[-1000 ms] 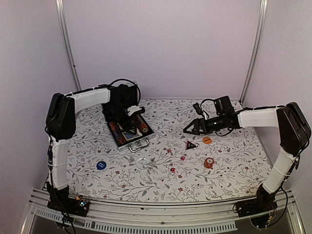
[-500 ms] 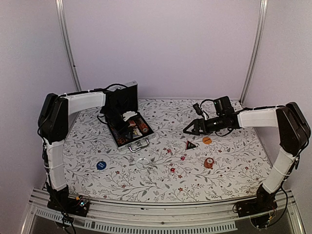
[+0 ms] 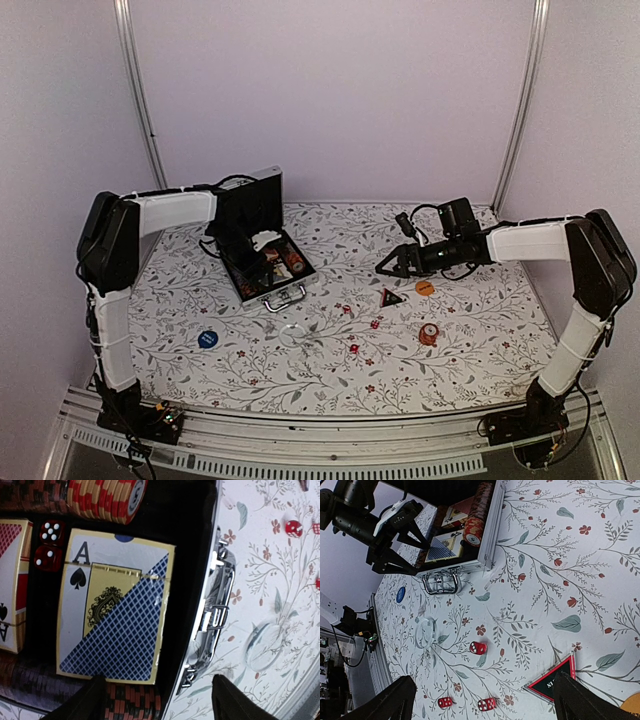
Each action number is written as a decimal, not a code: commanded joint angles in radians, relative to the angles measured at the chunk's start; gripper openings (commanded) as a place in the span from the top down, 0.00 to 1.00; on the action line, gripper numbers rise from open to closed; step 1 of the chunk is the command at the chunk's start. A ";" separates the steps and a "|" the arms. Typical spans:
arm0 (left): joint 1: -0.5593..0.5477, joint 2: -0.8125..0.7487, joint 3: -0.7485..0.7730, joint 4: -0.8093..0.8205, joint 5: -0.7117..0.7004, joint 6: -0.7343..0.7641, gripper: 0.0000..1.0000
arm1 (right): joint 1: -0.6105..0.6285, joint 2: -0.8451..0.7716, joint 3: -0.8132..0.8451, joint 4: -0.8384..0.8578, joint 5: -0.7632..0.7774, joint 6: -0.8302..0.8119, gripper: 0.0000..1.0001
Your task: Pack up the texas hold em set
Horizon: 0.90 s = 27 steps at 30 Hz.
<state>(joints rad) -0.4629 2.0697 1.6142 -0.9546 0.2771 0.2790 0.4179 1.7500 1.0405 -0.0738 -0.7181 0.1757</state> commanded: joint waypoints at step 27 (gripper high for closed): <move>-0.112 -0.188 -0.044 0.230 -0.268 -0.101 0.12 | -0.001 -0.111 -0.042 -0.052 0.158 -0.021 0.01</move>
<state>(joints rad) -0.5266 1.9430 1.6047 -0.8463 0.1432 0.2218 0.4179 1.6932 1.0206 -0.1120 -0.6090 0.1642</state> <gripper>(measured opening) 0.848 0.989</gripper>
